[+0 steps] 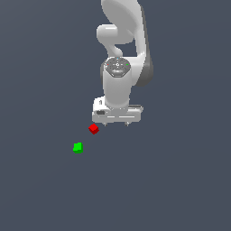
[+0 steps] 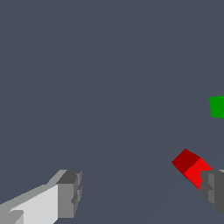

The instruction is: Stack the red cube on top of the green cube.

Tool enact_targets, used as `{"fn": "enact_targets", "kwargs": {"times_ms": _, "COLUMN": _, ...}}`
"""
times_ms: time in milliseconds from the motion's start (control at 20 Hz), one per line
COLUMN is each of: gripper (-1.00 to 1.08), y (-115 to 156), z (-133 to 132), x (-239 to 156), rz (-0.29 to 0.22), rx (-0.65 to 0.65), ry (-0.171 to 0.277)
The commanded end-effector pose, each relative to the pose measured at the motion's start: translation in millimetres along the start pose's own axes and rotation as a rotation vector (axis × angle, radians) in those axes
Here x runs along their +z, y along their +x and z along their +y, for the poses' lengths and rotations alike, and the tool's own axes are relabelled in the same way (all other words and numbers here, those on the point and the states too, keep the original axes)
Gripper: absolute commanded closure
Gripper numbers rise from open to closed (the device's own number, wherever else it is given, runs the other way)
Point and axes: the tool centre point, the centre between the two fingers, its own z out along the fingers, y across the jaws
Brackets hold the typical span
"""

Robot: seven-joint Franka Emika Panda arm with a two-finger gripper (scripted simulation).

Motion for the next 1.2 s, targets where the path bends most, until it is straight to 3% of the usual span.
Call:
{"fn": "enact_targets", "kwargs": {"times_ms": 0, "gripper": -0.92, "y": 0, "z": 0, "x": 0, "rz": 0.000, "rx": 0.000, "ry": 0.000}}
{"fn": "enact_targets", "kwargs": {"times_ms": 550, "gripper": -0.92, "y": -10, "z": 9, "x": 8, "rz": 0.003, "rx": -0.068, "ry": -0.001}}
{"fn": "enact_targets", "kwargs": {"times_ms": 1150, "gripper": -0.92, "y": -36, "z": 40, "x": 33, "rz": 0.012, "rx": -0.282, "ry": -0.003}}
